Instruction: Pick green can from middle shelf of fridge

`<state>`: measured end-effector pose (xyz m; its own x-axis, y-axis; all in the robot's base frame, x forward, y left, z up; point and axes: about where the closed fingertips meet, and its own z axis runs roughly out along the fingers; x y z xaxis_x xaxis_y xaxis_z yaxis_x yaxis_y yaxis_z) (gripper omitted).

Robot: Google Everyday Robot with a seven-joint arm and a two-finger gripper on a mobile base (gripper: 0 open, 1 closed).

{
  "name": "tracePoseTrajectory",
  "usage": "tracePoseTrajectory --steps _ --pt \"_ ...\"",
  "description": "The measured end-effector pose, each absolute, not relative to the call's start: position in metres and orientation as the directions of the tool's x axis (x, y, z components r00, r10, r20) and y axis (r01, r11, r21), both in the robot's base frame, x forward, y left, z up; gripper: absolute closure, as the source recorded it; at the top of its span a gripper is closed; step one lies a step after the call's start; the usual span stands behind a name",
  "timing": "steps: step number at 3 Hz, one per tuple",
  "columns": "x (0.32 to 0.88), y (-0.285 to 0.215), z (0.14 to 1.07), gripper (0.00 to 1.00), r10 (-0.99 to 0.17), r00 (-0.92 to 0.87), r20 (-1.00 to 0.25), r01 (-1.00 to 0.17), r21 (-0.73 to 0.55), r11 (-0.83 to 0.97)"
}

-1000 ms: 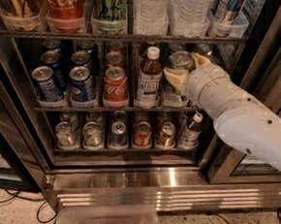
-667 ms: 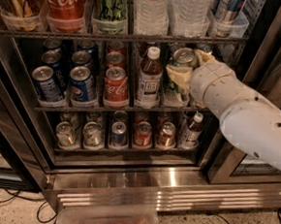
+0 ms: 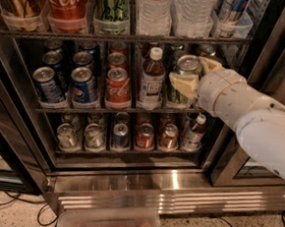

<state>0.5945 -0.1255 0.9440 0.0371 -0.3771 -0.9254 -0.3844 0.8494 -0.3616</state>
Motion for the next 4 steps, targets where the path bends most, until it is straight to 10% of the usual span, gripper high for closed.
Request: tracePoseTrajectory --steps 4 --pt "0.526 -0.155 0.919 1.0 -0.224 -0.019 -0.974 -0.576 -0.173 0.799"
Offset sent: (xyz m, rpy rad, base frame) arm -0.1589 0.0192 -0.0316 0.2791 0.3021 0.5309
